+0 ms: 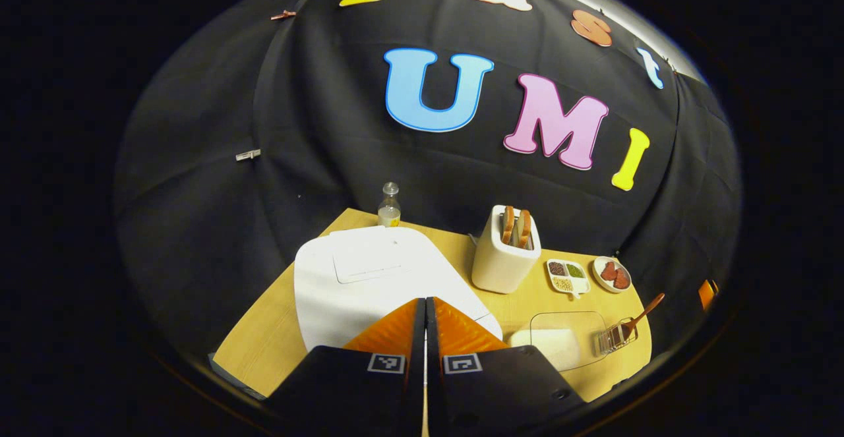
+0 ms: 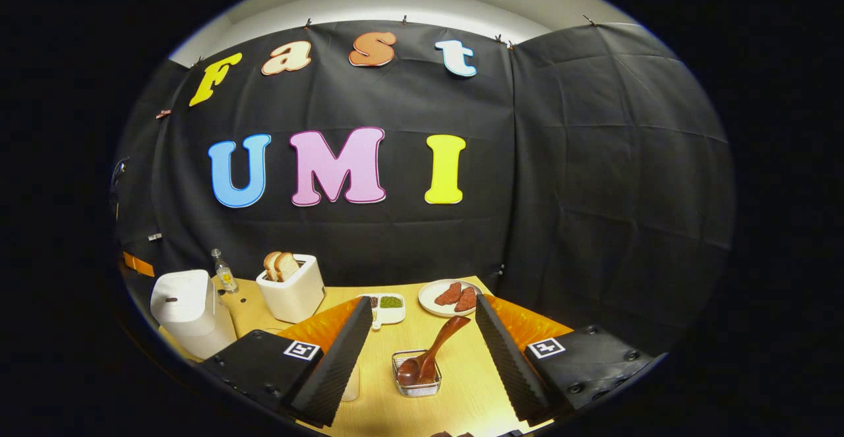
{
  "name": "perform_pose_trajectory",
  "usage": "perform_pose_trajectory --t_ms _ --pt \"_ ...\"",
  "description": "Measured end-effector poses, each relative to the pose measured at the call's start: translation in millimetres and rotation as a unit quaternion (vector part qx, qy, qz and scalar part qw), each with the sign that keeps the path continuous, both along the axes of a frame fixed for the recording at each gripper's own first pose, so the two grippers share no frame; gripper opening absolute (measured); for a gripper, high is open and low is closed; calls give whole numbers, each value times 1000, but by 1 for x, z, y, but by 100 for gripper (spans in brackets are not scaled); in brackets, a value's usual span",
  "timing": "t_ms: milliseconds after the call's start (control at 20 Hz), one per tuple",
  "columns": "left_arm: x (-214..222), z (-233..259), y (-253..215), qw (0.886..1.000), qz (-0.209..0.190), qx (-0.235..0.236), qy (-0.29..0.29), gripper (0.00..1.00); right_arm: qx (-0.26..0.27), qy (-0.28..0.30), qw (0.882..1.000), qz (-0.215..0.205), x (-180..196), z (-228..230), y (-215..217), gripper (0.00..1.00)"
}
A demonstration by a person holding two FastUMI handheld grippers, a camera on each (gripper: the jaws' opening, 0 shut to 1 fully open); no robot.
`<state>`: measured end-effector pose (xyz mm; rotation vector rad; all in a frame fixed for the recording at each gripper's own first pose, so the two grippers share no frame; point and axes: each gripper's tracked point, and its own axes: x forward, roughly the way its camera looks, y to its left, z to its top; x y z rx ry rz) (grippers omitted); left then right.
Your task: Close the left gripper, press the button to open the rice cooker; take a wooden spoon from the chopstick holder with the right hand, scoop a spoonful of rice and pour it into the rice cooker, then put the wooden spoon back into the chopstick holder.
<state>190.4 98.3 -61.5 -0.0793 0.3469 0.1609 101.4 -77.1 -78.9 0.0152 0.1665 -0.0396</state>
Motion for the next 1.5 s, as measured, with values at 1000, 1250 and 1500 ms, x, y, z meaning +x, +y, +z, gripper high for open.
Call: perform_pose_trajectory --t_ms 1000,1250,1500 --pt "34 -73 17 997 14 7 80 8 23 26 999 -14 7 -17 -21 98" --pt "29 -25 13 997 10 75 22 8 29 30 999 -18 -15 -18 -11 97" --pt "5 64 3 990 6 100 -99 7 27 33 999 -34 -28 -15 -11 98"
